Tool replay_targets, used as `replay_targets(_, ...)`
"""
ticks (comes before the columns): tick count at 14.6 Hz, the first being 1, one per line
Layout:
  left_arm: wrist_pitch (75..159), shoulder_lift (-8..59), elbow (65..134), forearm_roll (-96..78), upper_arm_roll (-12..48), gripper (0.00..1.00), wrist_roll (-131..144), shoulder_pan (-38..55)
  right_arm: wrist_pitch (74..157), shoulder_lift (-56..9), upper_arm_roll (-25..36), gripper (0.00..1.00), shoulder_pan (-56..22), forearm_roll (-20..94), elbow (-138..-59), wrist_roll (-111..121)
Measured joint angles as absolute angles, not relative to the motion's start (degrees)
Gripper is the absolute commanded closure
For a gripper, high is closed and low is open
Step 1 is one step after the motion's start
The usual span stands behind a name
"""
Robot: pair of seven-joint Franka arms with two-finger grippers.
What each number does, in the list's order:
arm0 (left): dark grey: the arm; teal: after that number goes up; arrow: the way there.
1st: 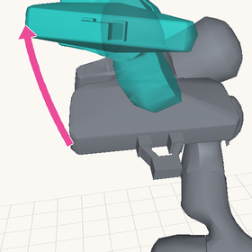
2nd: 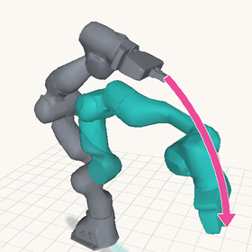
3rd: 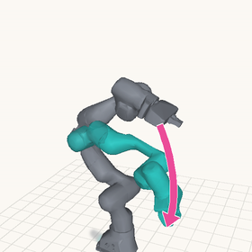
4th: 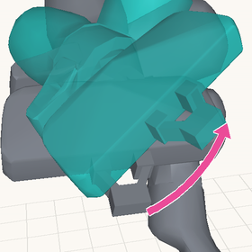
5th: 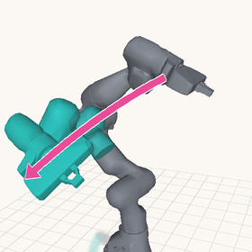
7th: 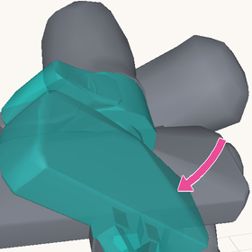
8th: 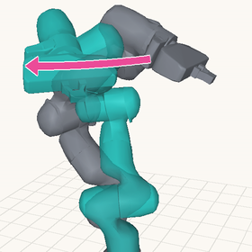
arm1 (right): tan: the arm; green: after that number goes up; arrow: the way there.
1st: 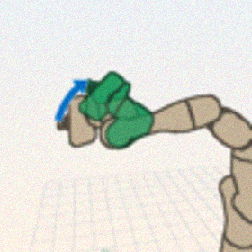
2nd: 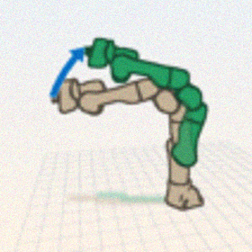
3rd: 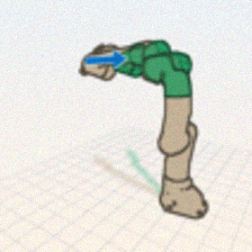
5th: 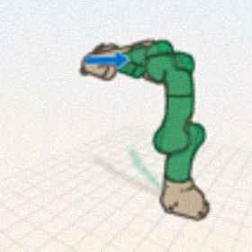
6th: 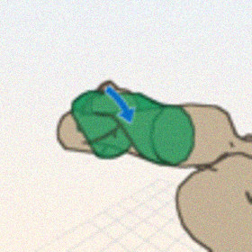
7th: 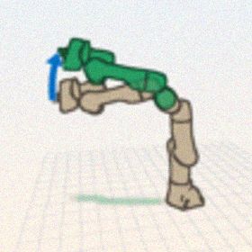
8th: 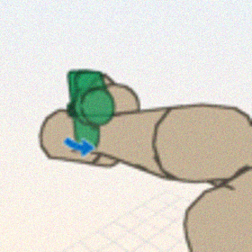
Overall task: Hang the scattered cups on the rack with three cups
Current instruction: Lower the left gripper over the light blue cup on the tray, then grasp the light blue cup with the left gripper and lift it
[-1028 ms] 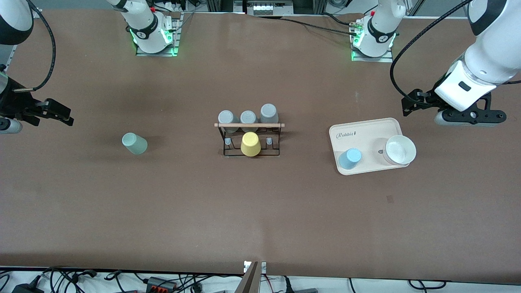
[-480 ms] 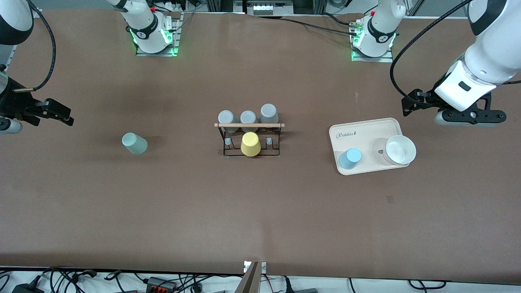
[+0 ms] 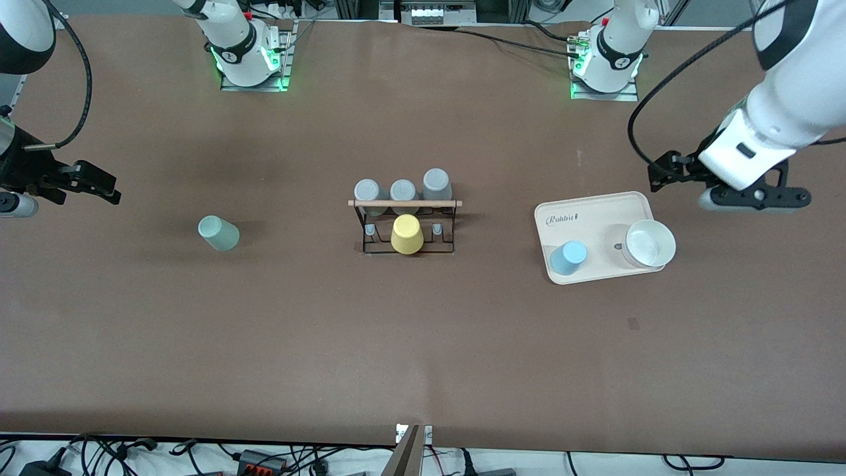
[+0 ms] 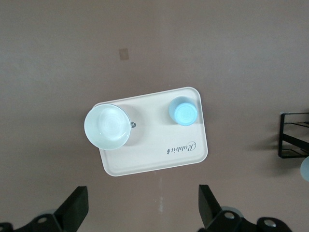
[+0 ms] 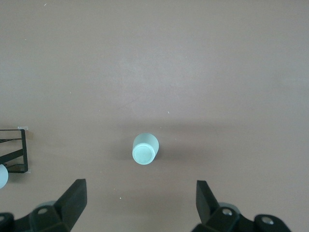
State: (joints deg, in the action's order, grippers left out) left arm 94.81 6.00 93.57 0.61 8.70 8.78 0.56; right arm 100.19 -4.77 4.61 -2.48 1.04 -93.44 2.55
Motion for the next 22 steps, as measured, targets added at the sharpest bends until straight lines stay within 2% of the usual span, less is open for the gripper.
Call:
replay_targets(7,94.5,15.4,93.8,0.6,9.2,0.0,8.7,1.1,100.2,-5.0,4.6,0.0,-2.5,1.0,-93.7,2.5)
replay_targets(13,105.0,30.5,93.6,0.6,9.4,0.0,9.1,4.8,100.2,-5.1,4.6,0.0,-2.5,1.0,-93.7,2.5)
replay_targets(22,111.9,35.2,93.0,2.0,9.1,0.0,9.6,5.8,100.3,-5.4,4.6,0.0,-2.5,1.0,-93.7,2.6)
